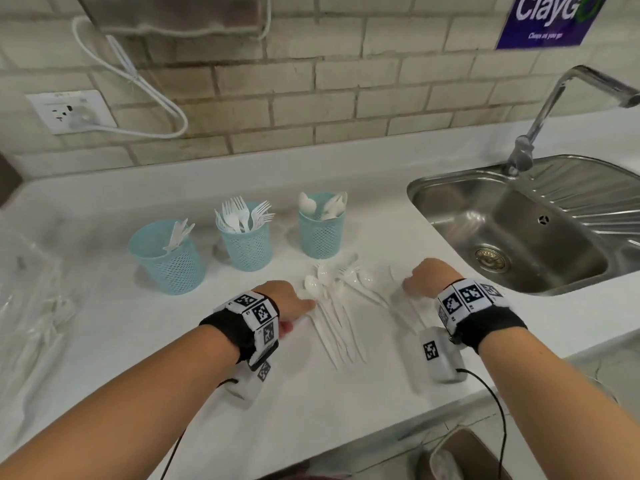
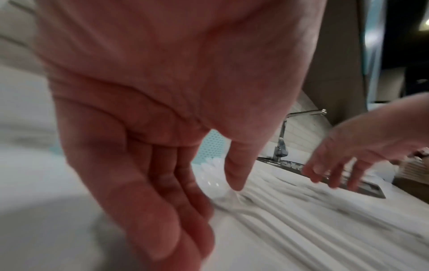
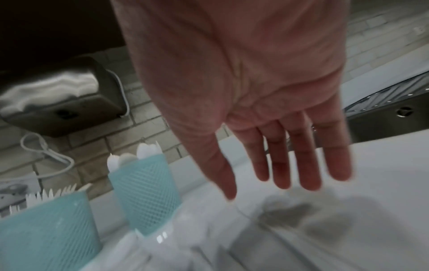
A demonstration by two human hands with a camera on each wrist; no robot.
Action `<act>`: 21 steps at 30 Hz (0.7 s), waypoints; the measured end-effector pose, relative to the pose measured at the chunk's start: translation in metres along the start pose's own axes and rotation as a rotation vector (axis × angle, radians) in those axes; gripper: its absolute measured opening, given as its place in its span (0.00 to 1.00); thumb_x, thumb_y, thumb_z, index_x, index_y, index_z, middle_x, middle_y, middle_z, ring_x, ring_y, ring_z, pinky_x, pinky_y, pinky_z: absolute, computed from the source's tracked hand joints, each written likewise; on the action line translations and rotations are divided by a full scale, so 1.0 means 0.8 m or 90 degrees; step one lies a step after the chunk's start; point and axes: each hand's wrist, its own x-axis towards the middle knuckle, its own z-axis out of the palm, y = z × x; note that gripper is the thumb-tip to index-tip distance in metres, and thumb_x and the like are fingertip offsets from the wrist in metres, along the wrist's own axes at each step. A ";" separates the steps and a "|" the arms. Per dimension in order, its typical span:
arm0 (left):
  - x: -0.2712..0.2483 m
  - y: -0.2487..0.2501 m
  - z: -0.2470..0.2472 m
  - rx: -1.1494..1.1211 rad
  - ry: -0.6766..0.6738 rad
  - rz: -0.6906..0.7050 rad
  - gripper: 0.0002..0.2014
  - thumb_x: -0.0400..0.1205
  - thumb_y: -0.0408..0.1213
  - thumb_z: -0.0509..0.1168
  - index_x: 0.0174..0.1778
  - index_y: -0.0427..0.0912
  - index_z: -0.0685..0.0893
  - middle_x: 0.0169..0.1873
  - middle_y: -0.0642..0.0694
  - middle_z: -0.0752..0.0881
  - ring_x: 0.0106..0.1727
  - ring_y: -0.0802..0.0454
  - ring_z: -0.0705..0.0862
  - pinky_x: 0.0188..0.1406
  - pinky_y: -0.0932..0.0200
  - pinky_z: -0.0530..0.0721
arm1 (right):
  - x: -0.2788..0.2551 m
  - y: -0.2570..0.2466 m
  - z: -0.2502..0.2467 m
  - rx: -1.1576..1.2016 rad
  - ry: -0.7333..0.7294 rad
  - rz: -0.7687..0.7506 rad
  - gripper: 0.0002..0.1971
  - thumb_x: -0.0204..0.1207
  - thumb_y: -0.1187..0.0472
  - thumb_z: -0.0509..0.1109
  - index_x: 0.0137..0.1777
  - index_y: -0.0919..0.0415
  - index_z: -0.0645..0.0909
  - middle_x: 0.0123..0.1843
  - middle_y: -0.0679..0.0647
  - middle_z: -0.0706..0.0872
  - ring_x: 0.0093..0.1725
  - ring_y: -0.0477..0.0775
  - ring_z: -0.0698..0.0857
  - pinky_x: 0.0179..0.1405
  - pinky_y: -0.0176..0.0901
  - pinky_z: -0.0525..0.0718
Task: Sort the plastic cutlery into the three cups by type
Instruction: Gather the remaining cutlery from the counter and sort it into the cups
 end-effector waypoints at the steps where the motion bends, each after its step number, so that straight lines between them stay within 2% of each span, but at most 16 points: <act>1: 0.000 -0.001 0.004 -0.057 -0.009 -0.015 0.20 0.80 0.54 0.63 0.40 0.38 0.79 0.36 0.41 0.90 0.32 0.43 0.87 0.50 0.51 0.89 | -0.007 0.002 0.007 -0.047 -0.016 0.010 0.20 0.77 0.54 0.64 0.65 0.65 0.76 0.68 0.61 0.79 0.67 0.61 0.79 0.59 0.44 0.76; 3: 0.000 0.002 0.008 -0.140 -0.006 -0.028 0.17 0.81 0.50 0.65 0.42 0.36 0.77 0.34 0.40 0.89 0.29 0.43 0.86 0.42 0.53 0.89 | -0.016 0.001 0.020 -0.071 -0.019 0.029 0.26 0.75 0.50 0.68 0.69 0.63 0.72 0.70 0.61 0.74 0.69 0.62 0.76 0.67 0.47 0.75; 5: 0.000 0.007 0.011 -0.200 0.011 -0.031 0.15 0.81 0.44 0.65 0.43 0.33 0.78 0.34 0.39 0.88 0.25 0.45 0.85 0.31 0.57 0.87 | -0.018 -0.005 0.027 -0.061 -0.028 -0.002 0.29 0.73 0.51 0.71 0.70 0.63 0.72 0.71 0.61 0.73 0.67 0.63 0.78 0.67 0.48 0.77; 7: 0.003 0.011 0.012 -0.223 0.030 -0.030 0.13 0.81 0.42 0.65 0.42 0.33 0.79 0.36 0.39 0.88 0.26 0.44 0.87 0.33 0.54 0.88 | -0.019 -0.015 0.034 -0.020 -0.059 -0.055 0.30 0.71 0.55 0.73 0.71 0.65 0.72 0.70 0.62 0.76 0.58 0.61 0.83 0.58 0.47 0.84; 9: 0.003 0.018 0.010 -0.221 0.034 -0.033 0.10 0.81 0.38 0.64 0.39 0.34 0.78 0.36 0.40 0.88 0.28 0.43 0.87 0.37 0.52 0.88 | -0.023 -0.025 0.038 -0.013 -0.098 -0.108 0.29 0.72 0.59 0.74 0.71 0.67 0.74 0.68 0.63 0.79 0.53 0.57 0.83 0.46 0.44 0.84; 10: 0.005 0.021 0.009 -0.216 0.032 -0.030 0.09 0.81 0.35 0.63 0.37 0.34 0.77 0.35 0.40 0.87 0.28 0.44 0.87 0.37 0.53 0.88 | -0.026 -0.030 0.041 -0.012 -0.112 -0.138 0.27 0.72 0.60 0.73 0.70 0.68 0.75 0.64 0.63 0.82 0.51 0.56 0.83 0.44 0.43 0.84; 12: 0.006 0.028 0.006 -0.218 0.030 -0.014 0.10 0.82 0.30 0.60 0.34 0.36 0.75 0.32 0.41 0.83 0.28 0.46 0.84 0.35 0.54 0.88 | -0.033 -0.038 0.047 0.016 -0.142 -0.184 0.21 0.72 0.63 0.72 0.65 0.68 0.80 0.50 0.60 0.86 0.44 0.55 0.84 0.43 0.43 0.85; 13: 0.006 0.030 0.005 -0.220 0.031 -0.008 0.11 0.83 0.29 0.59 0.34 0.37 0.74 0.31 0.42 0.82 0.28 0.46 0.83 0.32 0.56 0.88 | -0.036 -0.042 0.051 0.033 -0.156 -0.196 0.19 0.72 0.65 0.71 0.62 0.69 0.81 0.43 0.58 0.85 0.40 0.54 0.84 0.41 0.42 0.85; 15: 0.005 0.034 0.003 -0.219 0.024 0.002 0.12 0.84 0.28 0.57 0.34 0.38 0.73 0.32 0.42 0.81 0.28 0.46 0.83 0.30 0.57 0.87 | -0.041 -0.049 0.058 0.066 -0.178 -0.206 0.16 0.72 0.68 0.70 0.60 0.71 0.82 0.37 0.56 0.83 0.32 0.50 0.83 0.33 0.38 0.84; 18: 0.004 0.037 0.001 -0.227 0.007 0.011 0.12 0.85 0.29 0.54 0.34 0.38 0.72 0.33 0.41 0.81 0.30 0.45 0.84 0.34 0.54 0.88 | -0.045 -0.057 0.068 0.093 -0.201 -0.218 0.15 0.75 0.71 0.66 0.61 0.74 0.81 0.34 0.55 0.81 0.29 0.48 0.81 0.28 0.35 0.80; 19: 0.004 0.039 0.000 -0.230 0.005 0.016 0.12 0.85 0.29 0.54 0.35 0.37 0.73 0.34 0.40 0.82 0.33 0.44 0.85 0.37 0.51 0.89 | -0.044 -0.058 0.068 0.098 -0.206 -0.210 0.15 0.76 0.71 0.65 0.62 0.73 0.80 0.33 0.54 0.80 0.29 0.48 0.81 0.27 0.35 0.79; 21: -0.001 0.042 -0.002 -0.228 -0.005 0.020 0.08 0.83 0.31 0.57 0.44 0.32 0.79 0.43 0.36 0.85 0.46 0.39 0.88 0.49 0.42 0.89 | -0.037 -0.059 0.060 0.100 -0.188 -0.180 0.16 0.79 0.68 0.62 0.64 0.71 0.79 0.34 0.54 0.80 0.29 0.49 0.80 0.25 0.36 0.78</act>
